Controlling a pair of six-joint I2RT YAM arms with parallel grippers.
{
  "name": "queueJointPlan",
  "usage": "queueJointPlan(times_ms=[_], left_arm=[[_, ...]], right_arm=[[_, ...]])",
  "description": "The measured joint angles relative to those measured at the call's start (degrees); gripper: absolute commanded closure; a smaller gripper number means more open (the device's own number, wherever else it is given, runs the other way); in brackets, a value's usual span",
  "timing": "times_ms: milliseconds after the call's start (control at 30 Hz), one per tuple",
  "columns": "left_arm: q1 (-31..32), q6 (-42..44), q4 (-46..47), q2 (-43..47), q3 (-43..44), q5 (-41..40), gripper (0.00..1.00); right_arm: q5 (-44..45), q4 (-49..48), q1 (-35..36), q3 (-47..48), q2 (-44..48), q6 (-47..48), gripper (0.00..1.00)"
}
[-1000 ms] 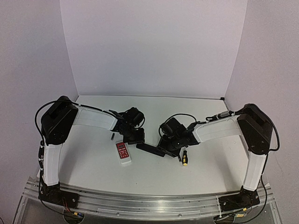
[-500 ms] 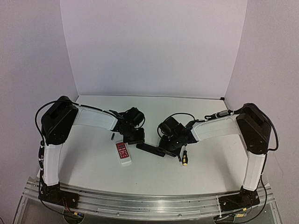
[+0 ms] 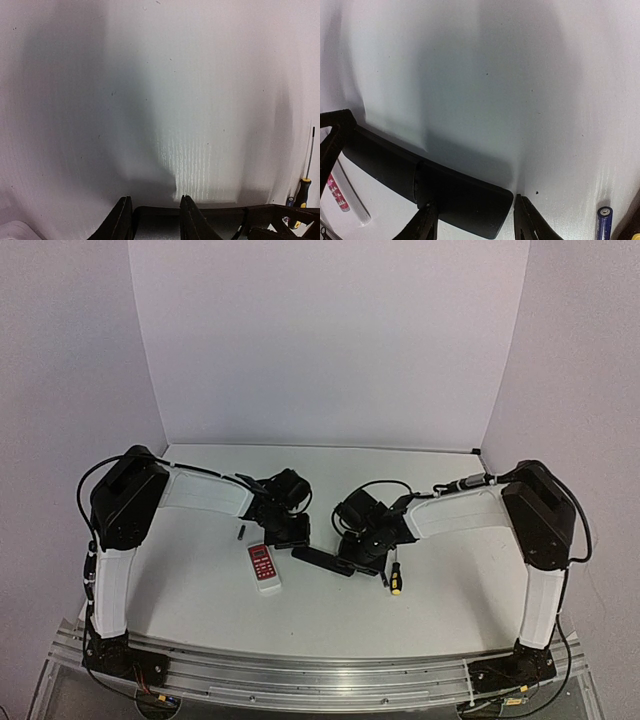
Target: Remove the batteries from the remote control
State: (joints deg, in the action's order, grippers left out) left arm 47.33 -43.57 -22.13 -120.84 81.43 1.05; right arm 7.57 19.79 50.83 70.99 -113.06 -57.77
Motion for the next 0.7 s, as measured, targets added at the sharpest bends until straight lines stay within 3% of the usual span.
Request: queueJointPlan(times_ms=[700], left_arm=[[0.0,0.0,-0.1,0.0,0.0,0.1,0.68]], right_arm=[[0.0,3.5,0.3,3.6,-2.3,-0.5,0.62]])
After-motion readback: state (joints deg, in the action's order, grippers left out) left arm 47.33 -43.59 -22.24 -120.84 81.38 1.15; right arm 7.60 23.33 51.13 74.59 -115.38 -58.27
